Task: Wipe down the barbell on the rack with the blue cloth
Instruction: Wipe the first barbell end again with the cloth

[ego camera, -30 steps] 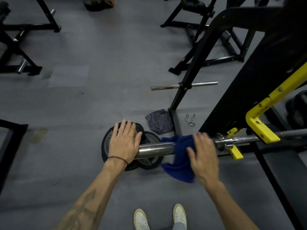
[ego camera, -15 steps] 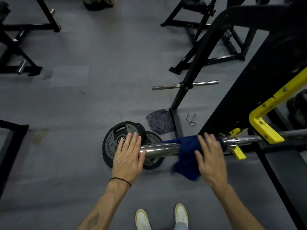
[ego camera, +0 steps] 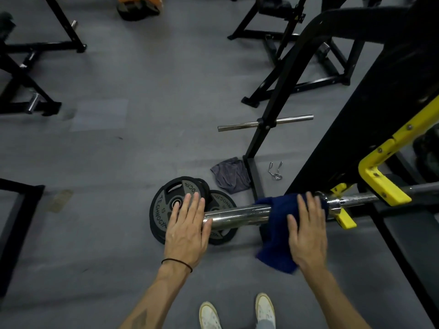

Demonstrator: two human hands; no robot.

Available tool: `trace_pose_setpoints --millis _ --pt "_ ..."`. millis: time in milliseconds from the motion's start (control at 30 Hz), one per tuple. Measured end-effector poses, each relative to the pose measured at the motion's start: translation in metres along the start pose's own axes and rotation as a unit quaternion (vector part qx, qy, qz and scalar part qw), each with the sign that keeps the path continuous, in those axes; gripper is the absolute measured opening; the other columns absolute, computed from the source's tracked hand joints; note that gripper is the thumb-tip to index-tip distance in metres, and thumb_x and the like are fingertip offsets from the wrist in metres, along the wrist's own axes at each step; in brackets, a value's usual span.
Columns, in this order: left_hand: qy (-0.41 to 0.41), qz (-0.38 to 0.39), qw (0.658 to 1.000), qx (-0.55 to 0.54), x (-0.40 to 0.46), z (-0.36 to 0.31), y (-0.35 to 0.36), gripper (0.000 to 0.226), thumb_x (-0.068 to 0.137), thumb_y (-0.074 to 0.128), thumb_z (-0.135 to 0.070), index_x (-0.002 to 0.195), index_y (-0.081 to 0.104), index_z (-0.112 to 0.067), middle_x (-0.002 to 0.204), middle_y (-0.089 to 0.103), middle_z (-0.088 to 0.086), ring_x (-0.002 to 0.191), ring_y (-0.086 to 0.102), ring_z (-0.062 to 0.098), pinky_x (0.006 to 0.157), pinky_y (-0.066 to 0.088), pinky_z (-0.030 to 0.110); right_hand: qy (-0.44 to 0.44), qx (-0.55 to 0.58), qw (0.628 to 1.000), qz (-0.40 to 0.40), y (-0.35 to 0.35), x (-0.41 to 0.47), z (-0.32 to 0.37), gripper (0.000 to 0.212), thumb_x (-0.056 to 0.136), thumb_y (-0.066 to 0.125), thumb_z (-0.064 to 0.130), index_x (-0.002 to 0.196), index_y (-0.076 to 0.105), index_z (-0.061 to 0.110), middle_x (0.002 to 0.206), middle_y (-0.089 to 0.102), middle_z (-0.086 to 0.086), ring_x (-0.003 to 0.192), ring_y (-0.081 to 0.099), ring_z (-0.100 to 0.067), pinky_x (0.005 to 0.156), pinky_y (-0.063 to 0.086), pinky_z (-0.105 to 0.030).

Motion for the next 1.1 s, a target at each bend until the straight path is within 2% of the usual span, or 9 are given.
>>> trace_pose_setpoints --millis 133,233,333,500,633,733,867,1000,1100 --pt "0.004 0.015 1.0 0.006 0.004 0.001 0.003 0.058 0.105 0.028 -0.044 0.15 0.042 -0.01 0.159 0.034 0.007 0.151 0.023 0.023 0.122 0.021 0.047 0.102 0.064 0.991 -0.054 0.018 -0.012 0.052 0.071 0.105 0.033 0.051 0.158 0.031 0.004 0.171 0.012 -0.013 0.159 0.001 -0.03 0.124 0.015 -0.062" --pt "-0.017 0.054 0.998 0.009 0.023 0.008 0.003 0.073 0.104 0.008 -0.055 0.148 0.043 -0.009 0.155 0.041 0.008 0.148 0.03 0.022 0.122 0.022 0.044 -0.1 0.033 0.993 0.044 0.044 -0.043 0.126 0.075 0.105 0.03 0.058 0.162 0.021 0.009 0.172 0.009 -0.012 0.159 0.002 -0.029 0.128 0.003 -0.047" --pt "-0.036 0.086 0.996 0.011 0.05 0.018 -0.001 0.083 0.094 -0.011 -0.06 0.158 0.017 -0.016 0.165 0.02 0.004 0.154 0.009 0.019 0.124 0.0 0.037 -0.268 -0.035 0.959 0.088 0.036 -0.037 0.113 0.069 0.106 0.028 0.056 0.162 0.025 0.015 0.171 0.016 -0.008 0.158 0.013 -0.023 0.125 0.015 -0.045" --pt "-0.018 0.02 0.999 0.026 0.033 0.025 -0.018 0.068 0.104 0.008 -0.052 0.155 0.028 -0.012 0.163 0.024 0.007 0.153 0.014 0.022 0.125 0.008 0.041 -0.051 -0.049 0.996 0.045 -0.005 0.01 0.004 0.072 0.106 0.019 0.057 0.157 0.034 0.01 0.165 0.032 -0.012 0.155 0.021 -0.026 0.125 0.02 -0.051" --pt "0.0 0.014 0.999 -0.031 -0.009 0.013 -0.002 0.062 0.105 0.018 -0.048 0.156 0.026 -0.012 0.165 0.02 0.006 0.154 0.008 0.022 0.123 0.014 0.044 0.078 0.026 0.996 -0.027 0.011 -0.005 0.036 0.08 0.105 0.021 0.061 0.157 0.031 0.002 0.169 0.018 -0.016 0.158 0.007 -0.032 0.128 0.008 -0.053" --pt "-0.017 0.004 0.999 -0.033 -0.01 0.013 0.001 0.062 0.106 0.016 -0.047 0.157 0.025 -0.013 0.166 0.018 0.004 0.155 0.003 0.02 0.123 0.012 0.044 -0.077 0.017 0.996 0.039 0.038 -0.031 0.105 0.077 0.105 0.025 0.06 0.161 0.023 0.008 0.171 0.013 -0.012 0.159 0.006 -0.03 0.129 -0.002 -0.043" --pt "0.002 0.002 1.0 -0.016 -0.009 0.015 0.001 0.061 0.105 0.021 -0.043 0.157 0.024 -0.012 0.166 0.018 0.004 0.154 0.006 0.021 0.124 0.014 0.046 -0.237 -0.043 0.968 0.076 0.024 -0.018 0.074 0.066 0.108 0.026 0.053 0.16 0.032 0.014 0.169 0.023 -0.005 0.156 0.021 -0.024 0.128 0.011 -0.04" --pt "-0.002 -0.017 1.0 -0.023 -0.01 0.013 0.001 0.06 0.105 0.025 -0.04 0.157 0.026 -0.01 0.165 0.019 0.006 0.154 0.006 0.022 0.125 0.01 0.044 -0.047 -0.021 0.999 0.008 0.002 0.0 0.017 0.064 0.107 0.029 0.048 0.158 0.035 0.01 0.167 0.028 -0.01 0.158 0.015 -0.024 0.127 0.014 -0.05" --pt "-0.007 -0.022 0.999 -0.031 -0.009 0.012 0.001 0.06 0.104 0.027 -0.039 0.156 0.027 -0.01 0.165 0.02 0.006 0.154 0.006 0.022 0.125 0.01 0.044 0.072 0.055 0.995 -0.051 0.015 -0.009 0.048 0.071 0.107 0.027 0.052 0.158 0.032 0.003 0.169 0.02 -0.014 0.159 0.006 -0.028 0.127 0.01 -0.054"
Point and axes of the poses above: each hand's wrist, its own x-axis towards the middle knuckle, its own y-axis out of the palm, z = x × y, the point moved 6 cm from there along x, towards the middle knuckle
